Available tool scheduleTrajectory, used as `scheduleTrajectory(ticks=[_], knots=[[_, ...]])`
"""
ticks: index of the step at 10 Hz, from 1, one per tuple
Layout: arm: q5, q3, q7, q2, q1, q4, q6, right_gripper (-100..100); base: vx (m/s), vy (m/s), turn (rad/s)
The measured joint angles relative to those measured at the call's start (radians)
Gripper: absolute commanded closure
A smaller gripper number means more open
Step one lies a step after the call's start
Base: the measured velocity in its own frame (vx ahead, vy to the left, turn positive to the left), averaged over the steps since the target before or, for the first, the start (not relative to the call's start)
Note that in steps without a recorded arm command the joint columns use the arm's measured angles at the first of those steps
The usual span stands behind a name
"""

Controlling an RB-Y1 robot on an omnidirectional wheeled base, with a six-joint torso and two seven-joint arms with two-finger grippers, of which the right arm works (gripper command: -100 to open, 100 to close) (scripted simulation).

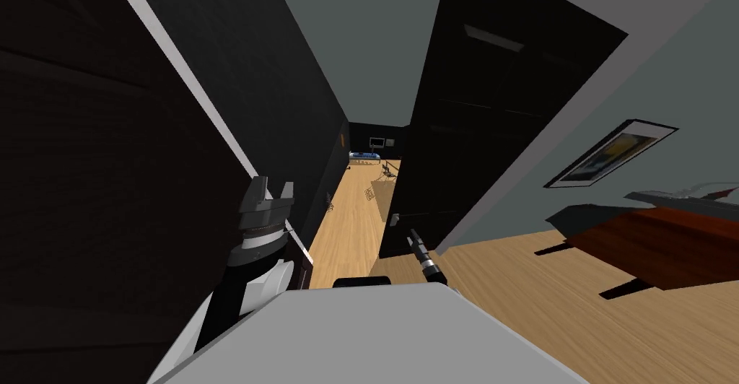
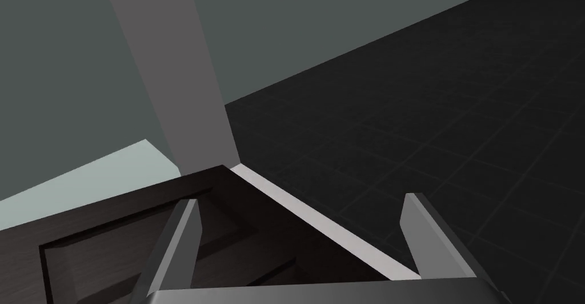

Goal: Pull the door open

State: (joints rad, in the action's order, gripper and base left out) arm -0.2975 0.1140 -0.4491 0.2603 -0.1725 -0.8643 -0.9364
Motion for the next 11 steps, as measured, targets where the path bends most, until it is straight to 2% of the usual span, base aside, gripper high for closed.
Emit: scheduleTrajectory(ticks=[2, 5, 8, 11], knots=[[0.009, 0.022, 0.021, -0.001, -0.003, 0.003, 0.01, -100, -0.042, -0.081, 0.265], [0.033, 0.066, 0.065, -0.024, -0.01, -0.007, 0.035, -100, -0.058, 0.007, 0.288], [0.075, 0.112, 0.107, -0.065, -0.023, -0.031, 0.071, -100, 0.092, 0.009, 0.271], [0.117, 0.147, 0.144, -0.11, -0.025, -0.048, 0.098, -100, 0.154, -0.013, 0.078]])
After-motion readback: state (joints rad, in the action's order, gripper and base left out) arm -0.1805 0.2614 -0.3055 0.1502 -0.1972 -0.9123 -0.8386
